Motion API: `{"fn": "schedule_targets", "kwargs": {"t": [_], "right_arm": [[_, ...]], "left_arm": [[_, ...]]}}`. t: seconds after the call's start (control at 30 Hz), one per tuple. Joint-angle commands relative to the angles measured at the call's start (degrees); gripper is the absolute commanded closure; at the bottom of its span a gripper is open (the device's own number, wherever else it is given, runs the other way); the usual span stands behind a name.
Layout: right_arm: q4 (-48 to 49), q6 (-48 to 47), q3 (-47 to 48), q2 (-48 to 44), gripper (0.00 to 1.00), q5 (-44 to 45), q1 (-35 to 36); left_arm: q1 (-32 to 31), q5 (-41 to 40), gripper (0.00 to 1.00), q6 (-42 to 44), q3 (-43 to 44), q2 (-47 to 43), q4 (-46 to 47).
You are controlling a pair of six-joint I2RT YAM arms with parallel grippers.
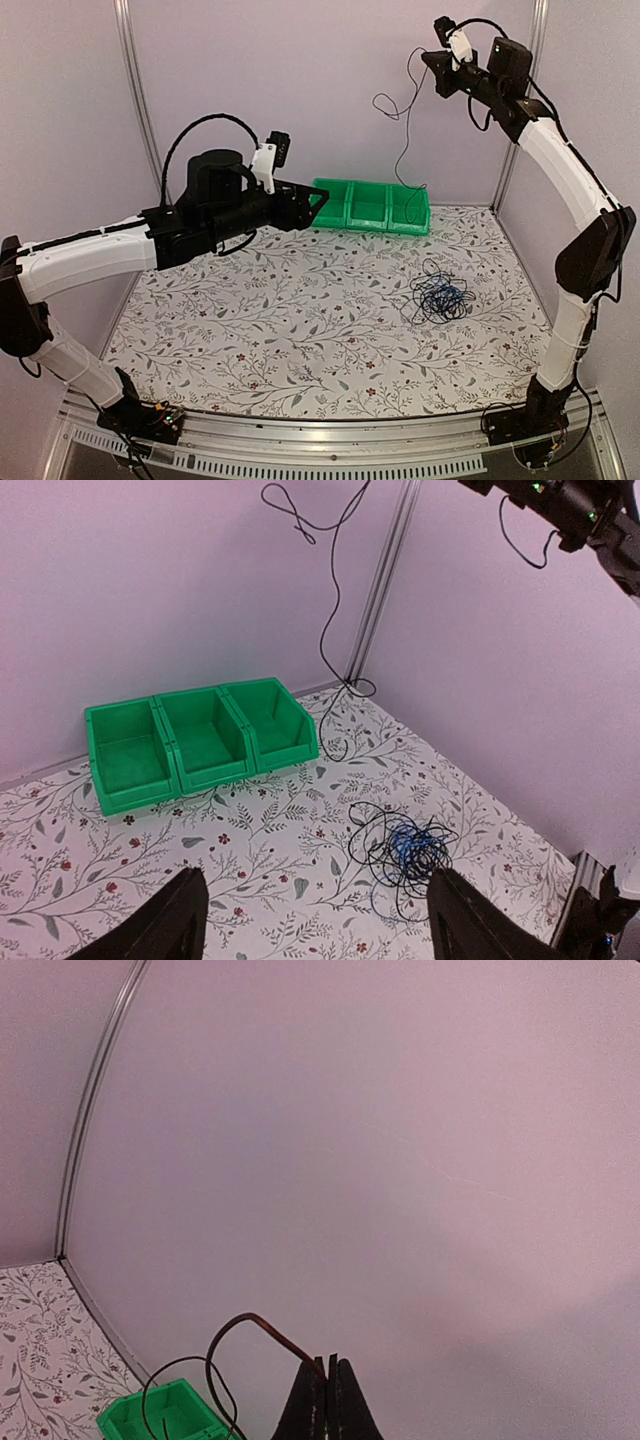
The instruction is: Untangle the cables
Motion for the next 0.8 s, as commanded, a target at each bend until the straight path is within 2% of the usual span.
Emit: {"fn": "schedule_targets", "kwargs": {"t": [0.0, 0.5, 0.77], "right_arm": [[7.42, -0.6, 2.19, 4.32, 1.0, 5.04, -2.93], [15.08, 1.39, 6.97, 16.01, 1.0, 5.78, -4.34], [14.56, 1.38, 1.16, 20.57, 1.0, 8.59, -5.63]], "left_arm": [[-0.1, 0.35, 0.22, -0.61, 1.21, 0.32, 0.12], [-0.73, -0.4, 0.24, -2.2, 1.33, -0.4, -3.32], [-1.41, -2.82, 0.25, -3.32, 0.28, -2.55, -6.74]]}}
